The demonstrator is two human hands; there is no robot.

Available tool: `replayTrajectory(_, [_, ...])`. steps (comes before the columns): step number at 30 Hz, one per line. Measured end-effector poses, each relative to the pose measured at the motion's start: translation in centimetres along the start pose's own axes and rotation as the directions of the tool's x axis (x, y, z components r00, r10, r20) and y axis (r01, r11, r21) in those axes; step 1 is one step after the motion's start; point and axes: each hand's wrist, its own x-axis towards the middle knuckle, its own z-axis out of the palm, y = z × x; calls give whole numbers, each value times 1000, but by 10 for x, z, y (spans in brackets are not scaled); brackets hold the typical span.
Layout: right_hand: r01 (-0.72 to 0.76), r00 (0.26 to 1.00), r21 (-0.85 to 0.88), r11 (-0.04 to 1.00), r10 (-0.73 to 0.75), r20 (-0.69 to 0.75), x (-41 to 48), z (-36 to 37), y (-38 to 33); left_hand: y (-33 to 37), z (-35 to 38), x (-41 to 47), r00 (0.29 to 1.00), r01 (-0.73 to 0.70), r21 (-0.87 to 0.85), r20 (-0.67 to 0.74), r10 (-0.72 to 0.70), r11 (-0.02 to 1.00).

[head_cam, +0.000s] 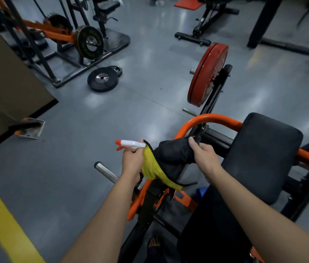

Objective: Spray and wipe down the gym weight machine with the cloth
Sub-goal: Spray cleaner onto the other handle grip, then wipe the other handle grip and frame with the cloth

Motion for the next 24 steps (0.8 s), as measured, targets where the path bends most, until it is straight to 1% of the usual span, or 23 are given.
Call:
replayTrajectory(2, [5,1000,39,999,-5,7,0,-3,-6,2,3,-5,1000,-12,47,18,11,999])
replayTrajectory(3, [1,1000,50,999,0,-19,-2,-5,-8,3,4,-10,999,-25,68,28,23,997])
replayTrajectory(5, [-2,996,131,991,13,-89,-2,-8,-12,6,8,-17,998,-52,83,30,50,995])
replayTrajectory(7, [0,992,238,971,30,-119,1,-12,-16,8,11,-25,999,-42,119,33,38,992])
replayTrajectory(8, [-5,993,278,960,37,-109,2,-13,-18,8,13,-30,999,-35,123,35,30,992])
replayTrajectory(11, [13,1000,386,922,-3,-28,2,-19,-29,9,19,-41,999,-44,113,23,42,993])
replayTrajectory(14, [77,984,439,895,-138,109,4,-24,-33,10,28,-52,990,-140,12,13,140,990])
replayTrajectory(16, [110,947,408,906,-219,233,2,-27,-36,15,33,-60,980,-184,-19,76,184,983])
replayTrajectory(18, [133,915,360,923,-254,313,5,-28,-34,21,38,-70,962,-202,-78,174,213,976])
replayTrajectory(19, [142,904,341,929,-263,338,7,-28,-33,24,41,-76,950,-197,-119,222,220,973])
replayTrajectory(21, [167,887,286,944,-271,375,10,-26,-28,28,49,-84,928,-203,-138,288,236,969])
replayTrajectory(24, [106,865,274,956,-225,449,13,-28,-16,23,59,-87,927,-201,-100,303,222,974])
